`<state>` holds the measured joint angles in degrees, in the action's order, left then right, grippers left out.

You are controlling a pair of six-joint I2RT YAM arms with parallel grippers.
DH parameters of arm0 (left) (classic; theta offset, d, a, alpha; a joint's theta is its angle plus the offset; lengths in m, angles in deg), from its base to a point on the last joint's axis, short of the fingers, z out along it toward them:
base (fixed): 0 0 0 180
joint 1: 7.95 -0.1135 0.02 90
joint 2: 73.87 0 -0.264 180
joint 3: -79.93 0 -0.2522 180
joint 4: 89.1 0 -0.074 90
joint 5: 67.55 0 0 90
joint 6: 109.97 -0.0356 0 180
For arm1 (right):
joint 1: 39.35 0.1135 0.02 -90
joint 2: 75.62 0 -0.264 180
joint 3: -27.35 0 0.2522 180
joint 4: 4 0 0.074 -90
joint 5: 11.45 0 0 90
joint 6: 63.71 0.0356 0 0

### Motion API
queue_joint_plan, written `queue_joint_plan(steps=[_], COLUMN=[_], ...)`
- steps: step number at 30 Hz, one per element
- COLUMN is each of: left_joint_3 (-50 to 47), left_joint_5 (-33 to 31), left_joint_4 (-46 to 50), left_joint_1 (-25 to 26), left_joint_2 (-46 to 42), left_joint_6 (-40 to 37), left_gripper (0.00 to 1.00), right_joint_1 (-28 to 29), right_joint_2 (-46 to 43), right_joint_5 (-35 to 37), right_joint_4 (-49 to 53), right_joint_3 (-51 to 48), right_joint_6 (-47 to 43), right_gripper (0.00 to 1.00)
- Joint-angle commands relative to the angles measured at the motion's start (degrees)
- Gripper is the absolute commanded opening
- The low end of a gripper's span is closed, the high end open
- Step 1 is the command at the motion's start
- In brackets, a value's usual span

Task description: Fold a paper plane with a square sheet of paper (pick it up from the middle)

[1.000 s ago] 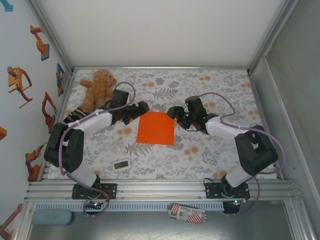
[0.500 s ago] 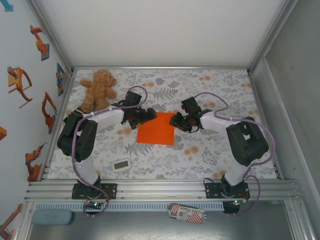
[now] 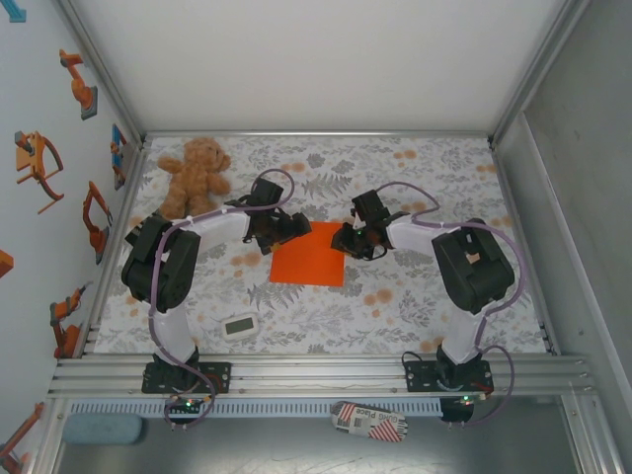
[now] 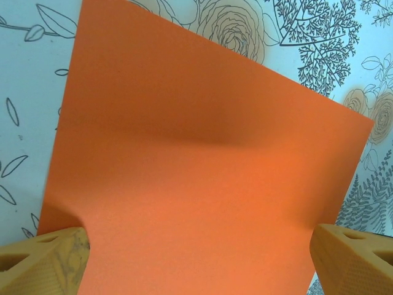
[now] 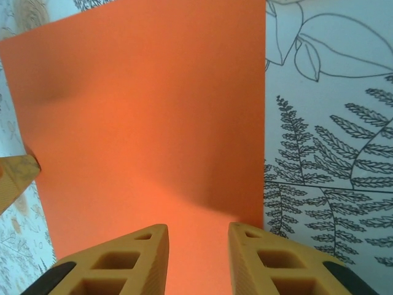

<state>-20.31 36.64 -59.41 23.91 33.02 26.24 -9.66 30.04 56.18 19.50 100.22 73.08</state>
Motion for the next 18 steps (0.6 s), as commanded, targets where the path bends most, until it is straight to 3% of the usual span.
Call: queue_joint_plan(steps=[1,18], left_joint_3=[0.37,-4.26], left_joint_5=[0.02,-0.48], left_joint_4=[1.79,-1.31], left_joint_1=[0.02,-0.46], left_joint_2=[1.28,0.63], left_joint_6=[-0.6,0.13], left_gripper=[0.93,0.95], right_joint_1=[0.1,0.61], right_joint_2=[1.42,6.63], right_joint_5=[-0.62,-1.47], right_joint_4=[1.41,0.99], right_joint_3=[1.6,3.33], right_joint_6=[-1.5,-2.22], right_gripper=[0.31,0.34])
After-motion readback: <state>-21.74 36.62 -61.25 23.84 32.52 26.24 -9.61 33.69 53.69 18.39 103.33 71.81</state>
